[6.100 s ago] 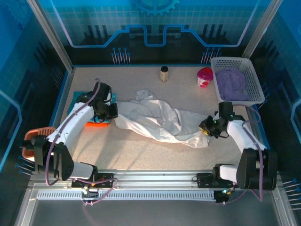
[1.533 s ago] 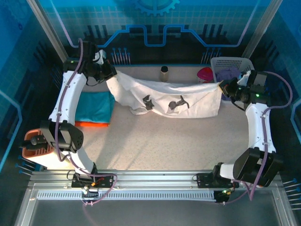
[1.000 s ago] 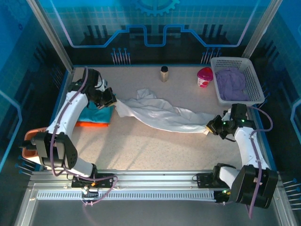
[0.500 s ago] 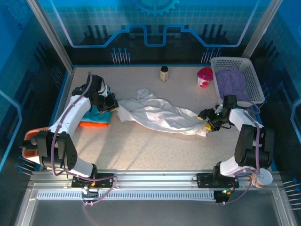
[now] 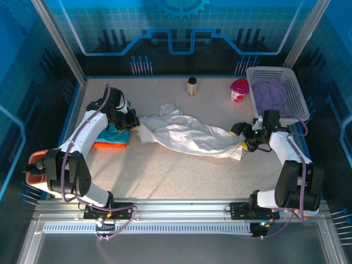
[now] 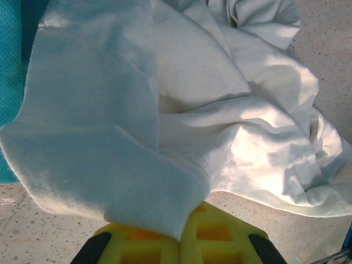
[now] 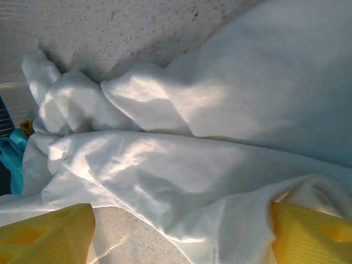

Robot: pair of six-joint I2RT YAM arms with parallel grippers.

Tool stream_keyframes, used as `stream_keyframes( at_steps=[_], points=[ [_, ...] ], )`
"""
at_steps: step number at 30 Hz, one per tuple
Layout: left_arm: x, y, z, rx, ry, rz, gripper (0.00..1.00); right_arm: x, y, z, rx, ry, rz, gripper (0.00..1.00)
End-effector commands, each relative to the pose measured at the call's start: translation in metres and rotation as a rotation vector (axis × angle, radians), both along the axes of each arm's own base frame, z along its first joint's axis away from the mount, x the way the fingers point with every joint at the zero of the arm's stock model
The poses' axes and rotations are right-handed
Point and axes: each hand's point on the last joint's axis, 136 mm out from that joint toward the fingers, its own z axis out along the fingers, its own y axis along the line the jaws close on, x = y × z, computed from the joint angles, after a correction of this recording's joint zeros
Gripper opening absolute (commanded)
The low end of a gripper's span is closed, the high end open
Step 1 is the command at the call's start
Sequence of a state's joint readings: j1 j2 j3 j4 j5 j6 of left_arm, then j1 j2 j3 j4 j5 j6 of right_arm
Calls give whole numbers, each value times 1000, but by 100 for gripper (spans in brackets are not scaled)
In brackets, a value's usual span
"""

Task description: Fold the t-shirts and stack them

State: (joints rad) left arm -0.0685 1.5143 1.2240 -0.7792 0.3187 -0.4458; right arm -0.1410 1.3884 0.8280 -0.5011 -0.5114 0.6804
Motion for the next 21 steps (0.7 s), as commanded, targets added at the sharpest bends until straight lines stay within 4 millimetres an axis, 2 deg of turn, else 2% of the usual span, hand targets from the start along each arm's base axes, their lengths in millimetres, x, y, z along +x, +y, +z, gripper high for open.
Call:
stream_keyframes(
  at_steps=[1,3,6,11,19,21],
  points=[
    [-1,-3,1,1,-3,-10,0,18,18,12,58,-32,29,82],
    [-2,-3,0,0,0,-10,0,28,23,17,51,-48,44,82],
    [-3,-4,0,-3,0,-10,0,35,23,13,53,-40,42,81],
    [-3,-4,0,-7,2,-14,0,38,20,30,28,-80,40,81],
    [-2,-6,-3,-11,6,-15,0,3,15,30,-42,-70,52,77],
    [-2,-7,-5,-12,10,-18,0,-10,16,16,-39,-27,54,75]
  ],
)
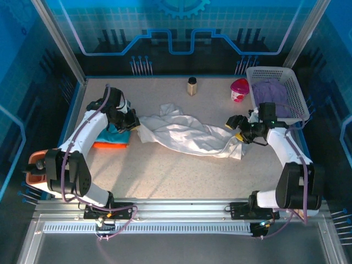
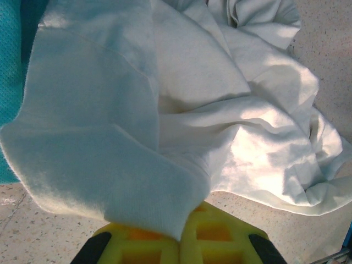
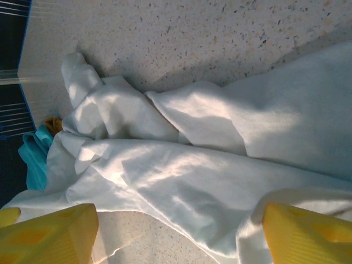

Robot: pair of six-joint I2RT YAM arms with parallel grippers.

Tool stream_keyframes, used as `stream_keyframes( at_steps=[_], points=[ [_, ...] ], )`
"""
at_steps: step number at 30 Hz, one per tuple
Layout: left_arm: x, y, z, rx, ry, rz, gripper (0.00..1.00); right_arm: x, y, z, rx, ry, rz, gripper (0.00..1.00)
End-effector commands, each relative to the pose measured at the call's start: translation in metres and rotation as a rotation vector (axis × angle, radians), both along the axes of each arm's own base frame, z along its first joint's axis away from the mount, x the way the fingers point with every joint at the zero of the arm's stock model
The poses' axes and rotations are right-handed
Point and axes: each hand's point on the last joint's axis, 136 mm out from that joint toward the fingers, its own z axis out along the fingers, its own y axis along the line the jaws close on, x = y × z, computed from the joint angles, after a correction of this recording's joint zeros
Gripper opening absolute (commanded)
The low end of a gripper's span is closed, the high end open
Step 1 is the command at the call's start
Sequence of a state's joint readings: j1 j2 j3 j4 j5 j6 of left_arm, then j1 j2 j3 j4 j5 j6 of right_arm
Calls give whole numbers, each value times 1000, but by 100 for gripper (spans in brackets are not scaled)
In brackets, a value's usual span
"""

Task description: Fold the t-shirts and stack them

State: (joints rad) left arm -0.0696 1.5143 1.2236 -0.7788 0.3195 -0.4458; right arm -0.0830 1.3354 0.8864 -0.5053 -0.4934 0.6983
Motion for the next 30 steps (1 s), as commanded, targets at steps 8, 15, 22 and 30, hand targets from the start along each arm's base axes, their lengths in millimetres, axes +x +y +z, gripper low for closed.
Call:
stream_keyframes(
  at_steps=[8,15,22,30],
  points=[
    [-5,-8,-6,-13,12,-20,0,-34,-1,-31,-46,110,8,68],
    [-10,-10,-6,-11,16,-26,0,-19,-3,-38,-29,108,-14,59],
    [-20,-9,-7,-8,25,-25,0,0,-3,-39,-9,115,-12,41],
    [-35,-9,-8,-12,42,-22,0,-6,-12,-36,-25,115,-20,0]
  ],
)
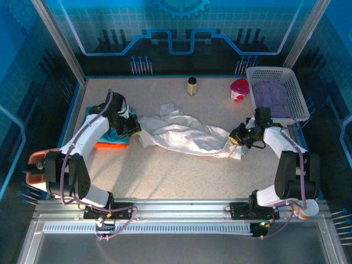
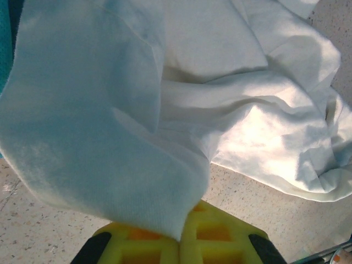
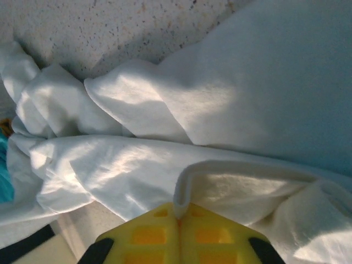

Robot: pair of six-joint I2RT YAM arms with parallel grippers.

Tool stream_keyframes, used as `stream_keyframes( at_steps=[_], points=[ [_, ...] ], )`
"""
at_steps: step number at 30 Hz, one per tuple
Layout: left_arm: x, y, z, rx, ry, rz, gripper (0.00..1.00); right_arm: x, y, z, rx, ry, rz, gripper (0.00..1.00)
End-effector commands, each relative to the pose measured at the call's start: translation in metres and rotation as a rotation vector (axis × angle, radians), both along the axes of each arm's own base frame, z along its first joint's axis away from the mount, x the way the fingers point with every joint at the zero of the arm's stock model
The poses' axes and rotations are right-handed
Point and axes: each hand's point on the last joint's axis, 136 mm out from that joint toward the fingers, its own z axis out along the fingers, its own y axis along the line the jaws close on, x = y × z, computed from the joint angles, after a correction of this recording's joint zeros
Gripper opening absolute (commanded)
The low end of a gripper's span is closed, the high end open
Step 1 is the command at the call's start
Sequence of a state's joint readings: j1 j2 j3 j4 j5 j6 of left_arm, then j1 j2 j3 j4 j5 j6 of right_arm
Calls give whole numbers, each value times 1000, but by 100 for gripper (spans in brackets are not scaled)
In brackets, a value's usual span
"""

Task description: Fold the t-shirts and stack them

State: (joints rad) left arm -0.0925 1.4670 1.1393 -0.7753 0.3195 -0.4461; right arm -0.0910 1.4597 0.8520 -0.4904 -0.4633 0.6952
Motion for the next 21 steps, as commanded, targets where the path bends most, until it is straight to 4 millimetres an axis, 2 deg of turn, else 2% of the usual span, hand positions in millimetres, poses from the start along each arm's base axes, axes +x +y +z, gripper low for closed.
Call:
stream_keyframes(
  at_steps=[1,4,7,9,12,14,16,21],
  points=[
    [-17,-4,6,-14,13,2,0,-3,-7,17,-17,-37,-3,0],
    [-30,-4,8,-19,29,13,0,-9,-9,33,22,-72,-11,0],
    [-47,-6,13,-22,45,17,0,-25,-16,46,-14,-86,-16,0],
    [-61,-6,15,-21,57,27,0,-34,-24,56,-28,-117,-45,0],
    [-82,-8,12,-32,75,46,0,-34,-45,76,-35,-180,-127,0],
    [-95,-9,6,-42,95,61,0,-26,-57,90,-41,-214,-167,0],
    [-106,-9,-1,-48,115,71,0,-10,-62,111,-39,-263,-182,0],
    [-119,-10,-13,-52,146,85,0,46,-58,157,-4,-364,-182,0]
  ],
)
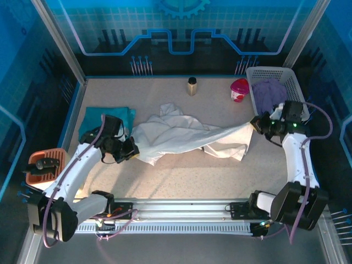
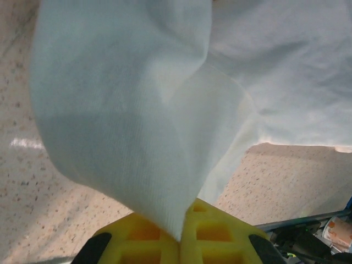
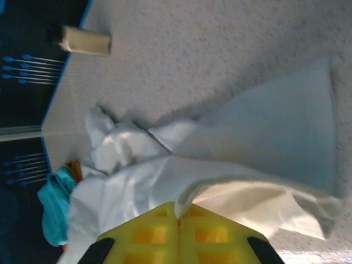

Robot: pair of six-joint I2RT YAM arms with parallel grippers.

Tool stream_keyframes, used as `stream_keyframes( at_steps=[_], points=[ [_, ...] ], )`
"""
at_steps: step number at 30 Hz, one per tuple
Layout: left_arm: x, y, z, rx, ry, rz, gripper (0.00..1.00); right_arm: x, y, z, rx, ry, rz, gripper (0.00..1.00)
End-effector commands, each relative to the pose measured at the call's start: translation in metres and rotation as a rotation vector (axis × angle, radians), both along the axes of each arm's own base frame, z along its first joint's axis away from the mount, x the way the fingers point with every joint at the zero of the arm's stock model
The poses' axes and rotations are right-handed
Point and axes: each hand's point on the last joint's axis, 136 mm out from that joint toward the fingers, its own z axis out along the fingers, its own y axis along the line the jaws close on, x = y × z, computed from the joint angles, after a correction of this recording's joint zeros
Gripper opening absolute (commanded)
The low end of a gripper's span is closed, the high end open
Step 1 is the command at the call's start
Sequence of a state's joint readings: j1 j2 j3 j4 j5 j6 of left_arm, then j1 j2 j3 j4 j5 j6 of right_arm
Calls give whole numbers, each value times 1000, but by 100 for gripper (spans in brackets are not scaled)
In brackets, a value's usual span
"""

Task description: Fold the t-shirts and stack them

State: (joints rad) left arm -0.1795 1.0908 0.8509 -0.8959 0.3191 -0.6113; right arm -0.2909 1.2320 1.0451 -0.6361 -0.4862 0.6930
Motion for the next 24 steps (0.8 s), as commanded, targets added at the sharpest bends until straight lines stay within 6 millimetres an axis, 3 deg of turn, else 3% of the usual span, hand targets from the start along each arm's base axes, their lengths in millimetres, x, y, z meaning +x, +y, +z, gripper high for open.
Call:
stream_keyframes(
  at_steps=[1,9,13,16,19,21,24],
  points=[
    [-12,-1,-5,-11,43,28,0,42,8,44,21,-110,18,0],
    [-9,-3,-11,-16,32,43,0,124,64,146,-6,-348,215,0],
    [-10,-3,-17,-20,37,46,0,148,98,193,3,-457,352,0],
    [-11,-4,-19,-23,37,46,0,148,132,225,-12,-539,483,0],
    [-10,-4,-19,-32,25,56,0,140,146,222,-39,-530,525,0],
    [-11,-5,-21,-36,25,59,0,133,137,195,-47,-442,477,0],
    [-14,-5,-22,-39,33,54,0,105,113,148,-100,-320,368,0]
  ],
)
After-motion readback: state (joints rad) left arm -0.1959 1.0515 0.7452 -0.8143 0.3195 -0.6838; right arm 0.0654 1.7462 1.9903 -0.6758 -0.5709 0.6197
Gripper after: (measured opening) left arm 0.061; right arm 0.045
